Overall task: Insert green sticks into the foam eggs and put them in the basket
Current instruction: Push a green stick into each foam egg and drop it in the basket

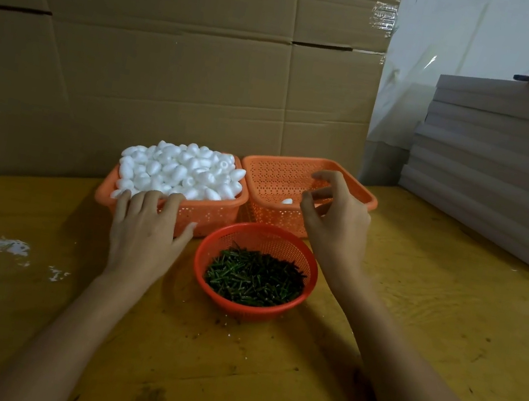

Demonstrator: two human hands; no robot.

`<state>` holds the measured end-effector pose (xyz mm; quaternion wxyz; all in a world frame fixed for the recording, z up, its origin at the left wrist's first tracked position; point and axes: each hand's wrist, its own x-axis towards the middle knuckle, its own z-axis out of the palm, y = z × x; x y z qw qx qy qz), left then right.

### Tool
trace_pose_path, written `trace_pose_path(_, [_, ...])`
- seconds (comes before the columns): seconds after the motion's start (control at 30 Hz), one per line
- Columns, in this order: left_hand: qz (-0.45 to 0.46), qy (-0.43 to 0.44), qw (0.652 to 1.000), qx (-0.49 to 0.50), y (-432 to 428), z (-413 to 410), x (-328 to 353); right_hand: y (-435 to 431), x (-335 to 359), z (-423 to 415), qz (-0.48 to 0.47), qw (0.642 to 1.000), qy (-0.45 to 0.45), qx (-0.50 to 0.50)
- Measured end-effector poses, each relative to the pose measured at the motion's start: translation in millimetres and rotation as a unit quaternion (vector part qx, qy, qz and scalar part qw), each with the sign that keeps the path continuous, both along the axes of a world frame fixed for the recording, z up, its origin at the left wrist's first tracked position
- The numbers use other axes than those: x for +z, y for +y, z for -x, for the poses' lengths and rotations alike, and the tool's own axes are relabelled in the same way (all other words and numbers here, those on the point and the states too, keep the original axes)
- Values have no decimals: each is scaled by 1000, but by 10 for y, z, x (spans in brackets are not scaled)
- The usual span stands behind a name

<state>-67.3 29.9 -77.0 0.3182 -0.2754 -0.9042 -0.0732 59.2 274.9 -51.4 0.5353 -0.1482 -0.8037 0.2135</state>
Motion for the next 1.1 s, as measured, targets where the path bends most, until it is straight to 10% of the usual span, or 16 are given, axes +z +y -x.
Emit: trace_pose_path(1.1, [-47, -11, 999, 12, 27, 3, 53, -65, 41, -50, 22, 999, -9, 22])
